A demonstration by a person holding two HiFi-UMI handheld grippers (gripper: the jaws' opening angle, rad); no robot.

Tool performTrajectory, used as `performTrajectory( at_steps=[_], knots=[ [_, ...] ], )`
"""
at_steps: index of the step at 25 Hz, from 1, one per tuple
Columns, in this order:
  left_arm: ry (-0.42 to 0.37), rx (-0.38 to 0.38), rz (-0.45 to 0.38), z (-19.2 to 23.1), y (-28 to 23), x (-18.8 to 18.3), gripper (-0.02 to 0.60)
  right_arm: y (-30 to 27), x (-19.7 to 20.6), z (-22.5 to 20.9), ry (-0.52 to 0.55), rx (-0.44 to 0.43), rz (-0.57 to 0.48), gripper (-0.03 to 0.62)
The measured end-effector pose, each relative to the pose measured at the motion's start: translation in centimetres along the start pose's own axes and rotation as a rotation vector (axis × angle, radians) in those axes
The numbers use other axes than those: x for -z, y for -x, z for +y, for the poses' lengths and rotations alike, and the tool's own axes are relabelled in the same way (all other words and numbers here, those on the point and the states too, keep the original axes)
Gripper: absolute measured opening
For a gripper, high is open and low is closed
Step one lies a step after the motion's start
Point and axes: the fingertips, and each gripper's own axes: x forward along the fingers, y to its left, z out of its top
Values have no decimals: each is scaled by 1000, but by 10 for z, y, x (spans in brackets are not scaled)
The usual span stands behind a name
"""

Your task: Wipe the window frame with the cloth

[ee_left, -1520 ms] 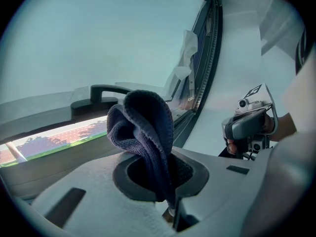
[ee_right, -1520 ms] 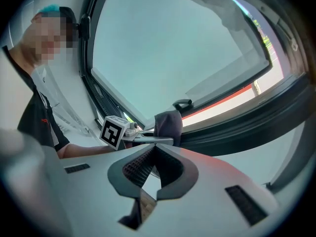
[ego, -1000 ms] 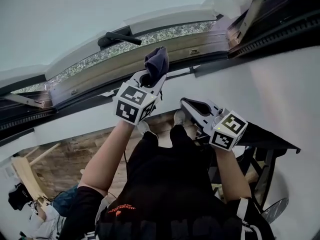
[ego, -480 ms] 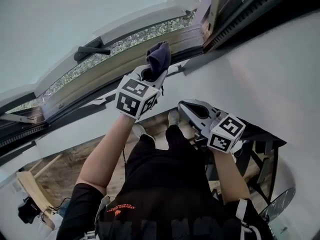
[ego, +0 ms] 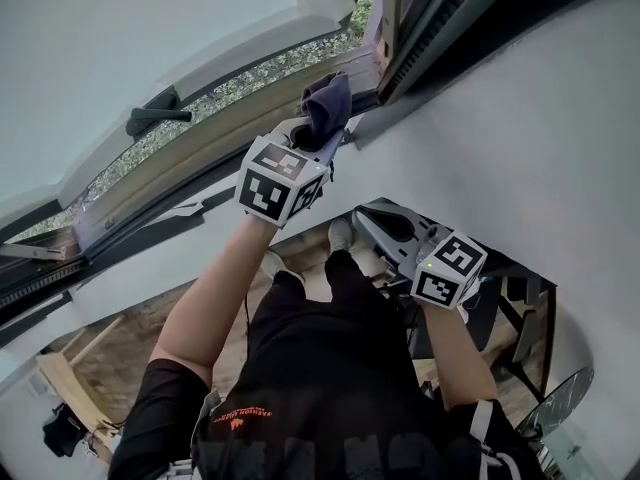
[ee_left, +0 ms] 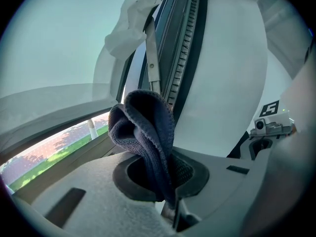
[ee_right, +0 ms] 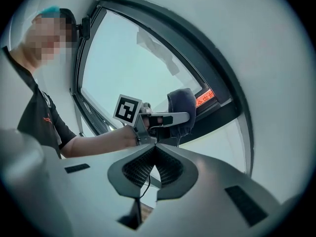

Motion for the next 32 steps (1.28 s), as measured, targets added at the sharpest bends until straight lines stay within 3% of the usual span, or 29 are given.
performTrajectory(
  at_steps=[15, 22, 32],
  knots=[
    [1, 54, -25, -23, -21, -20, 54, 13, -5, -7, 10, 14, -3, 5],
    [4, 101, -123, -34, 17, -21, 54, -1, -10, 7, 40, -15, 7, 5],
    [50, 12, -212, -4, 106, -3, 54, -47, -10, 55, 123, -99, 49, 5]
  ],
)
